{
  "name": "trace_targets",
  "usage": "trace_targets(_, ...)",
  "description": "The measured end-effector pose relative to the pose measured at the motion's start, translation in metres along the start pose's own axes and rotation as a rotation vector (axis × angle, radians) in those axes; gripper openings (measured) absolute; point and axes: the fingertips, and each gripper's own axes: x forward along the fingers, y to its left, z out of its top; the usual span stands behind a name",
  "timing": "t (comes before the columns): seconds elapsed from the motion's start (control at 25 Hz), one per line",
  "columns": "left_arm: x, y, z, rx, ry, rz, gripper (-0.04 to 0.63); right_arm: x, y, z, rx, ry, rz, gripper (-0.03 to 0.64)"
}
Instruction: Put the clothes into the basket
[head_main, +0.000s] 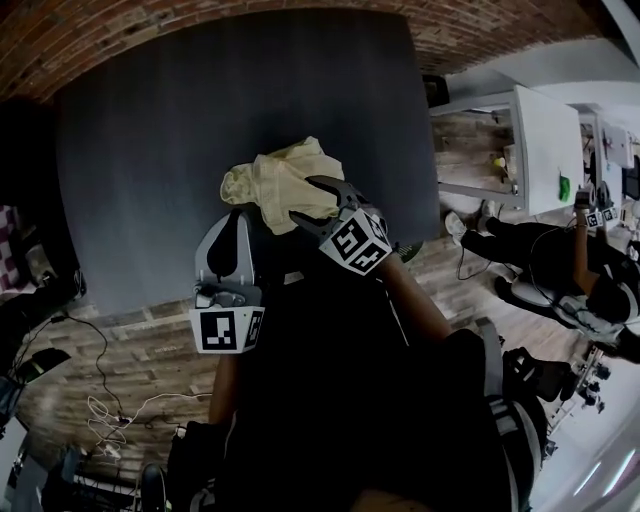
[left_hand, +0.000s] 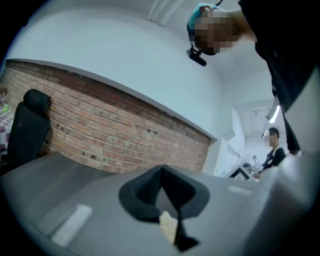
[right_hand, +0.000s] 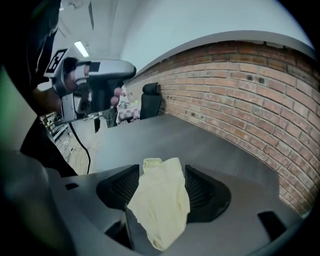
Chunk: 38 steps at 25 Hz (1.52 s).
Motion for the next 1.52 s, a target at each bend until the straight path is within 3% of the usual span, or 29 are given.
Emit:
trace_targets(0.24,0.006,0.008,-0.005,-0.013,0.012,0.020,0.005,0.031,-0.010,-0.022,-0.143,0.142,0.025,0.293)
trace_targets(0.64,0.019,0.026,-0.009,-0.039,0.035,0.050,0.005,0.077,0.004,-0.055,-0.233,0.330,0.181,0.328)
trace_targets(0.8,0.025,0.039,-0.014,-0.055,0.047,0.081,0.005,0.098,0.004,-0.078,-0.271,0.408,0.192,0.339)
trace_targets(1.28,0.029,0.066,-0.021,-0.081,0.074,0.135,0.005,0.147,0.008,-0.129,-0.227,0.602,0.207,0.350)
trace_targets(1.52,0.028,0.075,-0.022,-0.090,0.073,0.144,0.005,0.157,0.008,-0.128,-0.213,0.649,0.219,0.353)
